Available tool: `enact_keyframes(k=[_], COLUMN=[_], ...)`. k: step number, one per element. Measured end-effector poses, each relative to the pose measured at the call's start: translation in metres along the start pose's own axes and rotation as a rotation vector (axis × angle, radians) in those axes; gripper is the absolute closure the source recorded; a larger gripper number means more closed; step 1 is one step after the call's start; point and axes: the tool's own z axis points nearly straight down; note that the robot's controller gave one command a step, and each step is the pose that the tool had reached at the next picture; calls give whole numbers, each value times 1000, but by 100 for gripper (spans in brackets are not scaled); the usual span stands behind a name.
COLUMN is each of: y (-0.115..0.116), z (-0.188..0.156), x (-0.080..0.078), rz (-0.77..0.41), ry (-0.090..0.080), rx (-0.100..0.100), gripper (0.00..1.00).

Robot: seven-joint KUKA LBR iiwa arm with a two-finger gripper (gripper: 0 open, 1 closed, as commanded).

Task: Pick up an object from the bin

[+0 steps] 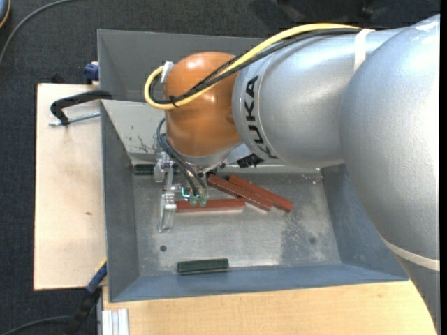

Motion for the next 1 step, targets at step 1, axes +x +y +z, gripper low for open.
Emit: enact_keyframes(k=[1], y=[-56], z=[93], x=[15], rz=[-113], ry=[-2], rx=[2], gripper=[0])
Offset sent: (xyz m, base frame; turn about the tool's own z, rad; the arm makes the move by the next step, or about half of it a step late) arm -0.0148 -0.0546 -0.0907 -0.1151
